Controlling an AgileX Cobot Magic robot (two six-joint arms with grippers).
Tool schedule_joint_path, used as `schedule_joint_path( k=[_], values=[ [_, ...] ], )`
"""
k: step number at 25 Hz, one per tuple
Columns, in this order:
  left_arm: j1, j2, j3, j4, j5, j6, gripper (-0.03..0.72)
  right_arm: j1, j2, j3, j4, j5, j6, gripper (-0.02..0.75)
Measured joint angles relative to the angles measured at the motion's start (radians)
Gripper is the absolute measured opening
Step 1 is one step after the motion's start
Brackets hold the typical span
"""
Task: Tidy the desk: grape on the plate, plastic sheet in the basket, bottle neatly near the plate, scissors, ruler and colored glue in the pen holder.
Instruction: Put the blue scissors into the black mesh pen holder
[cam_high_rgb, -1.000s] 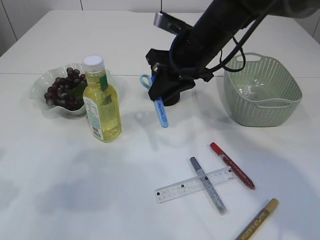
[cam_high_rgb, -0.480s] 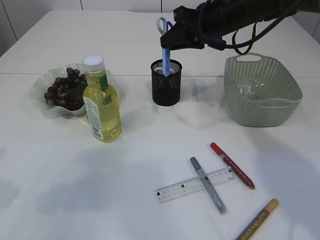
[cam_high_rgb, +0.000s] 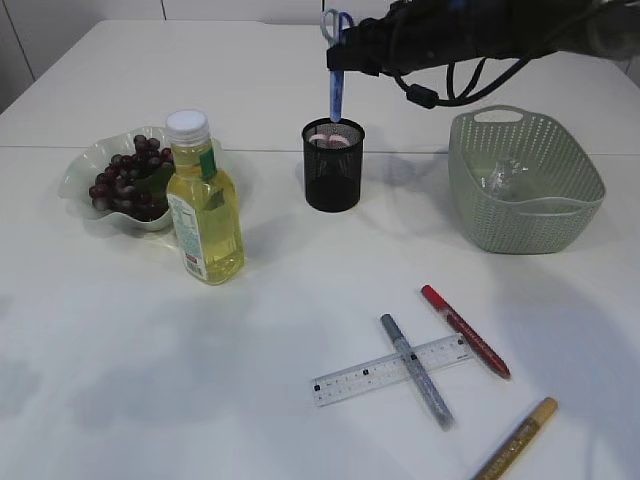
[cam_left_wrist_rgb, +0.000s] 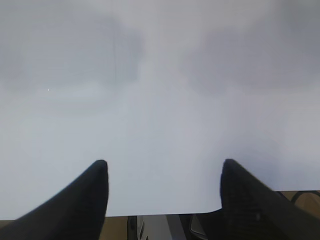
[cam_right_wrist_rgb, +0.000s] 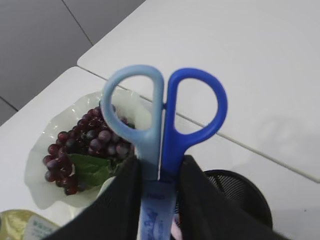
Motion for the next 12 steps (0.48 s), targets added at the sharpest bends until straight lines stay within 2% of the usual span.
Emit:
schedule_joint_path(
  k=[12],
  values=[
    [0.0, 0.0, 0.0, 0.0, 0.0, 0.0, 0.505, 0.0, 0.113, -0.047, 0.236, -0.087, -0.419, 0.183]
  ],
)
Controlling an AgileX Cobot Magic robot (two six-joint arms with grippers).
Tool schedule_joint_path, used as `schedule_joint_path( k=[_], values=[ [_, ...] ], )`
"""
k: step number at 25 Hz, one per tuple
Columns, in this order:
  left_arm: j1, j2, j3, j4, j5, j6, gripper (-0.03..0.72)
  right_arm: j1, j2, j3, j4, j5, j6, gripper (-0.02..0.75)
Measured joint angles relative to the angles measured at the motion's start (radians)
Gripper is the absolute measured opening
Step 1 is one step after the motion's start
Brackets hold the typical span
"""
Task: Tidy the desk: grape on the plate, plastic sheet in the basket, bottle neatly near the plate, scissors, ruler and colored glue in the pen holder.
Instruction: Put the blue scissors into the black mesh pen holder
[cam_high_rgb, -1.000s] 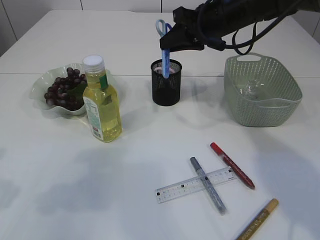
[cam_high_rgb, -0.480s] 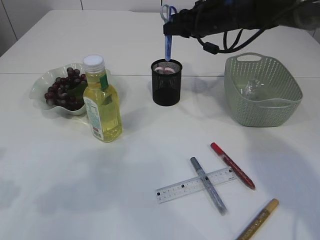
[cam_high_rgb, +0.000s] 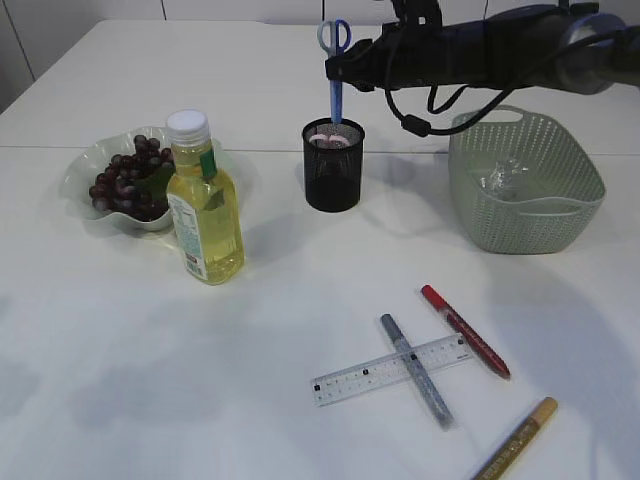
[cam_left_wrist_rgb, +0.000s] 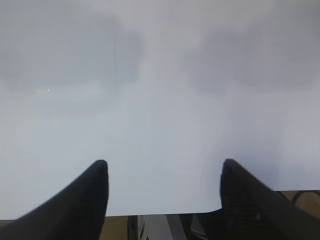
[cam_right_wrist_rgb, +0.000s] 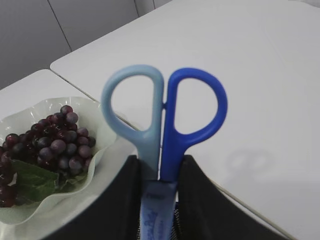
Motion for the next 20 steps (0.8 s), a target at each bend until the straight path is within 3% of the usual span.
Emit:
schedule_joint_path(
  k=[5, 11, 16, 18, 20],
  values=[
    [0.0, 0.0, 0.0, 0.0, 0.0, 0.0, 0.505, 0.0, 0.029, 0.0, 0.014, -0.001, -0.033, 0.209],
    [0.0, 0.0, 0.0, 0.0, 0.0, 0.0, 0.505, 0.0, 0.035, 0.0, 0.019, 0.006, -0.075, 0.316],
    [0.0, 0.0, 0.0, 0.0, 0.0, 0.0, 0.505, 0.0, 0.032, 0.0, 0.014, 0.046, -0.043, 0.33],
    [0.0, 0.0, 0.0, 0.0, 0.0, 0.0, 0.505, 0.0, 0.014, 0.0, -0.046, 0.053, 0.062, 0.332],
    [0.0, 0.0, 0.0, 0.0, 0.0, 0.0, 0.505, 0.0, -0.022, 0.0, -0.225, 0.055, 0.285, 0.333]
  ],
)
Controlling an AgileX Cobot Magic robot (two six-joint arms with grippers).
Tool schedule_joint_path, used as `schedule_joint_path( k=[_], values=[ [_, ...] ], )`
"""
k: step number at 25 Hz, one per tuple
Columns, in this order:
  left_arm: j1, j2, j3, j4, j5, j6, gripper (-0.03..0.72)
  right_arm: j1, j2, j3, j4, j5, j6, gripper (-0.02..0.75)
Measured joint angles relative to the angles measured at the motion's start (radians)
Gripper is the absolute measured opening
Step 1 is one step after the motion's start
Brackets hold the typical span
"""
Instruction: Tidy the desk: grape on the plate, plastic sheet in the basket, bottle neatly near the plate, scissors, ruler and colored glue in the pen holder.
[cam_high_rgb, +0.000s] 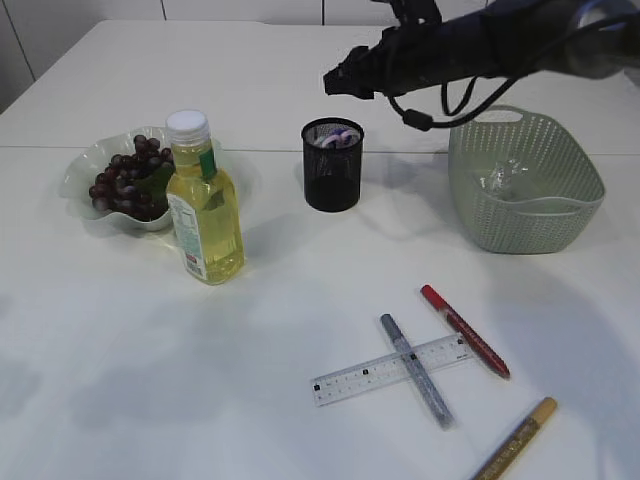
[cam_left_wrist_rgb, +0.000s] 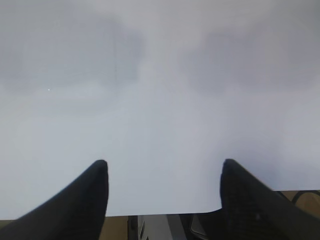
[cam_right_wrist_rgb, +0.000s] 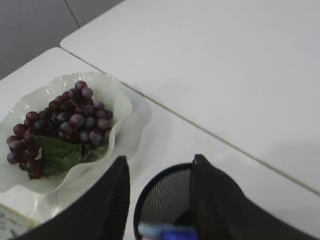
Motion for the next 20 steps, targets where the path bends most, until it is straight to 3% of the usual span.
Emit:
schedule_joint_path(
  k=[4, 8, 14, 20],
  values=[
    [0.0, 0.0, 0.0, 0.0, 0.0, 0.0, 0.505, 0.0, -0.116, 0.0, -0.538, 0.123, 0.566, 0.333],
    [0.0, 0.0, 0.0, 0.0, 0.0, 0.0, 0.505, 0.0, -0.237, 0.0, -0.863, 0.34, 0.885, 0.328],
    [0.0, 0.0, 0.0, 0.002, -0.005, 0.0, 0.505, 0.0, -0.4, 0.053, -0.974, 0.501, 0.989, 0.324],
    [0.0, 0.0, 0.0, 0.01, -0.01, 0.0, 0.505, 0.0, -0.567, 0.275, -0.978, 0.555, 1.014, 0.324]
  ],
)
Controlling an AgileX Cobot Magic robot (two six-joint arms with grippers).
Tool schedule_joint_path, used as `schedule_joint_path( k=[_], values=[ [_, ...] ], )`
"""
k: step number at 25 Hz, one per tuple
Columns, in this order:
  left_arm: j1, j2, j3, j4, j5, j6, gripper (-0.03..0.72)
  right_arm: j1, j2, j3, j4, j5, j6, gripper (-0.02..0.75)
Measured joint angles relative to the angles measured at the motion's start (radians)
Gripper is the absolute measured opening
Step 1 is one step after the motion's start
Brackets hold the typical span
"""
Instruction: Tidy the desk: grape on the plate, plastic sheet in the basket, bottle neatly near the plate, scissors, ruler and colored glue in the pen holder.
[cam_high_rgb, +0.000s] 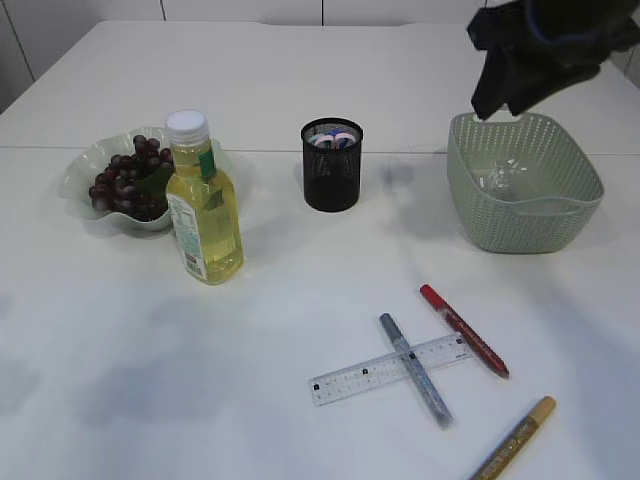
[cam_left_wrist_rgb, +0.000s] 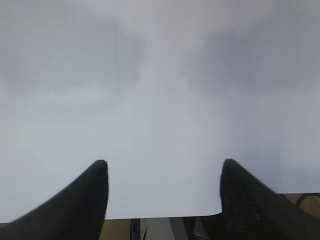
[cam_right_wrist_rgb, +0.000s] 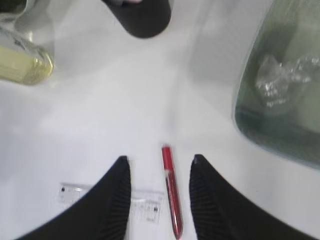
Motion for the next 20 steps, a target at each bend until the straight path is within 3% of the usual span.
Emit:
schedule_joint_path(
  k=[10, 16, 20],
  values=[
    [0.0, 0.0, 0.0, 0.023, -0.002, 0.02, 0.505, 0.074, -0.161, 0.32, -0.008, 0.037, -0.072, 0.323],
    [0.0, 0.0, 0.0, 0.03, -0.007, 0.023, 0.51, 0.253, -0.161, 0.333, -0.049, 0.004, -0.22, 0.323],
    [0.0, 0.0, 0.0, 0.03, -0.014, 0.024, 0.489, 0.365, -0.161, 0.333, -0.099, -0.085, -0.456, 0.323]
  ],
)
